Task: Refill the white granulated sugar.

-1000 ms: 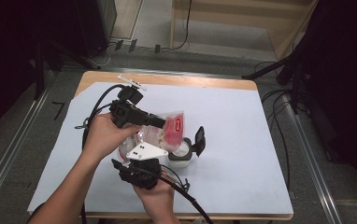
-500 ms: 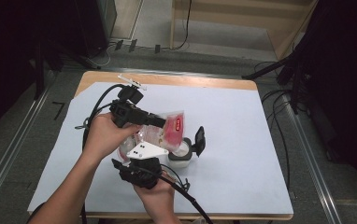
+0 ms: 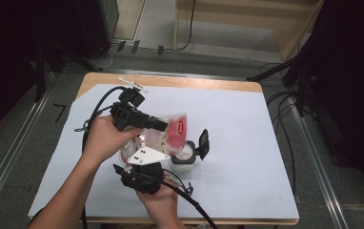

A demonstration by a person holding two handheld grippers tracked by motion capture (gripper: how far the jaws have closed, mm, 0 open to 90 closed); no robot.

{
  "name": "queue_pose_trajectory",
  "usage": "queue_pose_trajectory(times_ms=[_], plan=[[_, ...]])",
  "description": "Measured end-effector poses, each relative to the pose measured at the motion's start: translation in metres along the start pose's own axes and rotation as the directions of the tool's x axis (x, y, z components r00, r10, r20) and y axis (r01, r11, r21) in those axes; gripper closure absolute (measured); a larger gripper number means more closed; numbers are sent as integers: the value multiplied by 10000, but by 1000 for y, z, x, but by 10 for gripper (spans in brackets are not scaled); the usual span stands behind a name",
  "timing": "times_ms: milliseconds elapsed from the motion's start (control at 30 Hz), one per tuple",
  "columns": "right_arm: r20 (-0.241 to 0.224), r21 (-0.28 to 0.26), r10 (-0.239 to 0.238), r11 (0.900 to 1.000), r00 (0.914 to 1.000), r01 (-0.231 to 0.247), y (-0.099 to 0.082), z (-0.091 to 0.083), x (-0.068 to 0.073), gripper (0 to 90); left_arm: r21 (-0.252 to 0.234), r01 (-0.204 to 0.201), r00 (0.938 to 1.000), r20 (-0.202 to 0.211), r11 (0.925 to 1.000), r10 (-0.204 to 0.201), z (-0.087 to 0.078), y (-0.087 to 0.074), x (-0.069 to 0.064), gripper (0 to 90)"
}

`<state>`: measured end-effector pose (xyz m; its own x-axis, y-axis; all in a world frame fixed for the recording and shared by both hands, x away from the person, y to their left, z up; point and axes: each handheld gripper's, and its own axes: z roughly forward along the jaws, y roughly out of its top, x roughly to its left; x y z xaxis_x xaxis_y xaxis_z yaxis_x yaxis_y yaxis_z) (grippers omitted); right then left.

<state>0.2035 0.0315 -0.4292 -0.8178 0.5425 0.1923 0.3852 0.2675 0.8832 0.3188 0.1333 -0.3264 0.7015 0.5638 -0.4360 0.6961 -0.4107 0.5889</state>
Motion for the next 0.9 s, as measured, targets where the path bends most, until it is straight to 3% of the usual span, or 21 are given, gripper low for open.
queue_pose_trajectory(times_ms=[433,900], plan=[[-91,256,154,9996,9998,-152,-16,6,-5,605,822,-149,9999,-34,9965,152,-2,-5,3,787],[-136,477,-6,9989,9999,12,-25,11,-9,602,1125,-205,9997,128,9934,192,-2,-11,7,798]])
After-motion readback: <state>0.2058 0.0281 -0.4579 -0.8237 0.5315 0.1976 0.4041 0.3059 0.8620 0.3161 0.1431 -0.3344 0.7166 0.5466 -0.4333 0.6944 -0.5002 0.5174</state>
